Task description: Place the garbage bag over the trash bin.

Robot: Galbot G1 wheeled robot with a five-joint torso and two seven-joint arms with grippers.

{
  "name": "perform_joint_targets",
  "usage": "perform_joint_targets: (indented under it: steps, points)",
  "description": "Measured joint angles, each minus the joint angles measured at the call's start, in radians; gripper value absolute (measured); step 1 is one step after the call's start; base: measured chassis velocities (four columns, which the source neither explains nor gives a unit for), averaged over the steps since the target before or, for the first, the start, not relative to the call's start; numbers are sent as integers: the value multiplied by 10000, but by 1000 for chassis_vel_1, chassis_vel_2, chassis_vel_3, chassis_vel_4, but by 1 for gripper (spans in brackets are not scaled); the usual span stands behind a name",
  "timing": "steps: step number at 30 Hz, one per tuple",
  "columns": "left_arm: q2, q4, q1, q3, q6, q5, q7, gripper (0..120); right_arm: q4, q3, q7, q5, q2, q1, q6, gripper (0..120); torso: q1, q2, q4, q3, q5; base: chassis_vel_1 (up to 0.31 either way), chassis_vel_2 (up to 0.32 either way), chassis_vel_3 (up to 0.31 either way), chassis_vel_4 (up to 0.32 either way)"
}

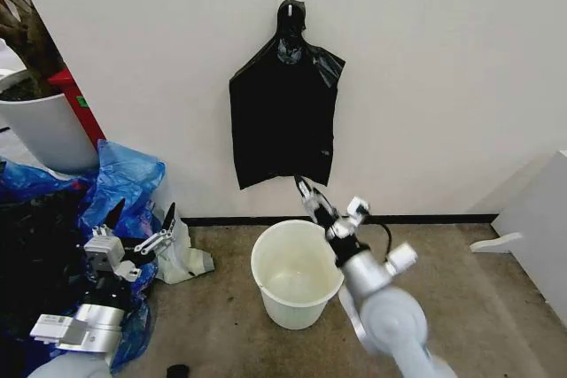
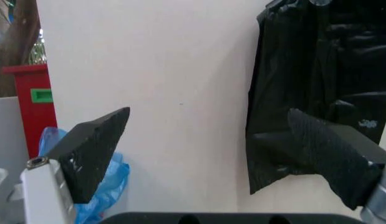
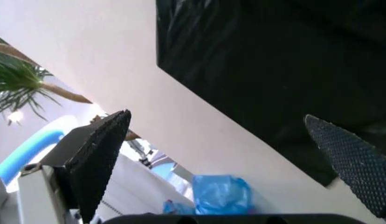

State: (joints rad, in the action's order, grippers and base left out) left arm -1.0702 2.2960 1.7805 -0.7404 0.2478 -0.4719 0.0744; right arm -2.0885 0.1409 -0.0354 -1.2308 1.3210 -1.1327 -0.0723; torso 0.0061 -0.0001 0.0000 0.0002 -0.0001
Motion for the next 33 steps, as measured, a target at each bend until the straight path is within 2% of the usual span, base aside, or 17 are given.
perform_joint_targets:
  steps: [5,9,12,18,20,25,33]
  points:
    - [-154,73,77,-1,-44,31,13,100,798,-304,-70,-498,-213,1349,-143,100,0,0,-2,-1,0,0,0,0,0]
    - [-256,118,133,-33,-39,63,-7,100,1437,-407,-124,-796,-95,2208,-159,100,0,0,-3,-1,0,0,0,0,0]
    - [-326,154,160,-41,-35,68,-27,100,1680,-373,-294,-1028,196,2586,-121,100,0,0,-3,0,0,0,0,0,0]
    - [-560,174,193,35,1,273,-117,100,1970,-307,-1536,-1939,1342,3783,374,100,-1,0,-1,-2,-2,0,0,0,0]
    - [-570,180,196,37,6,286,-122,100,2039,-311,-1634,-1942,1460,3929,491,100,-2,0,-2,-2,-4,0,0,0,0]
    - [-588,235,220,56,17,377,-161,100,2994,-182,-2366,-1738,2331,5148,1298,100,-1,-1,-1,-1,-1,0,0,0,0]
    - [-807,412,279,191,12,648,-167,100,3866,38,-2904,-1766,2804,5872,1528,100,-1,0,-3,-1,0,0,0,0,0]
